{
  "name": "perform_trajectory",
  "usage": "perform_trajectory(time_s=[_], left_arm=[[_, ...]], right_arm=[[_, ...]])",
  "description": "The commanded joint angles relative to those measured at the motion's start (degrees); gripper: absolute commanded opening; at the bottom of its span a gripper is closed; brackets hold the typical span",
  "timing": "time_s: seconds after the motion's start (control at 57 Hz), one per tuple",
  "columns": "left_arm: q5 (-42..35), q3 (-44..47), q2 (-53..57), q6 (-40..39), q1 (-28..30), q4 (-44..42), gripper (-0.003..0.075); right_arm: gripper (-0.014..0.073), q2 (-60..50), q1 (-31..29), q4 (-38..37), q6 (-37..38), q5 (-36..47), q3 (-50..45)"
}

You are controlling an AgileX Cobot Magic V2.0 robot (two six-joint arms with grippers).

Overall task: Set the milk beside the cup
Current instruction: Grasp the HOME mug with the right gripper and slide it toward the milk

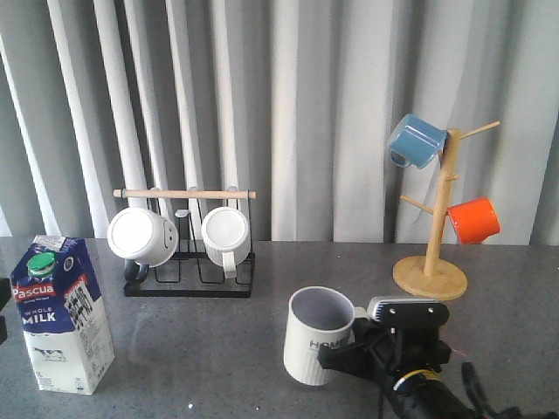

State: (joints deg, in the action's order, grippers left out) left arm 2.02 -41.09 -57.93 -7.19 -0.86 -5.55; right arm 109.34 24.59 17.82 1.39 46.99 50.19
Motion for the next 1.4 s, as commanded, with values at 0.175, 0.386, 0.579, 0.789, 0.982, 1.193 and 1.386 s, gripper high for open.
perform_trajectory(time_s=[0.175, 0.386, 0.579, 0.789, 0.982, 1.193, 1.386], left_arm=[[-4.2, -2.0, 0.5, 0.0, 0.1, 0.4, 0.0502], [-4.2, -2.0, 0.5, 0.0, 0.1, 0.4, 0.0502], [-4.2, -2.0, 0.5, 0.0, 0.1, 0.4, 0.0502], [-4.2, -2.0, 0.5, 0.0, 0.1, 0.4, 0.0502], [-4.2, -2.0, 0.5, 0.0, 0.1, 0.4, 0.0502], [-4.2, -2.0, 0.5, 0.0, 0.1, 0.4, 0.0502], [-4.2, -2.0, 0.5, 0.0, 0.1, 0.4, 0.0502]], right_arm=[[-0.0001, 5.4, 7.5, 10.7, -7.7, 2.6, 12.6], [0.0029, 7.7, 9.3, 13.1, -14.1, 1.9, 14.3], [0.0122, 7.7, 9.3, 17.6, -18.1, -0.4, 14.3], [0.0282, 6.8, 9.3, 17.3, -18.7, -4.2, 14.3], [0.0342, 4.2, 9.3, 14.4, -18.7, -5.7, 14.3], [0.0342, 0.4, 9.3, 11.1, -18.7, -11.8, 13.4], [0.0342, -2.6, 9.3, 10.6, -17.2, -6.0, 5.0]])
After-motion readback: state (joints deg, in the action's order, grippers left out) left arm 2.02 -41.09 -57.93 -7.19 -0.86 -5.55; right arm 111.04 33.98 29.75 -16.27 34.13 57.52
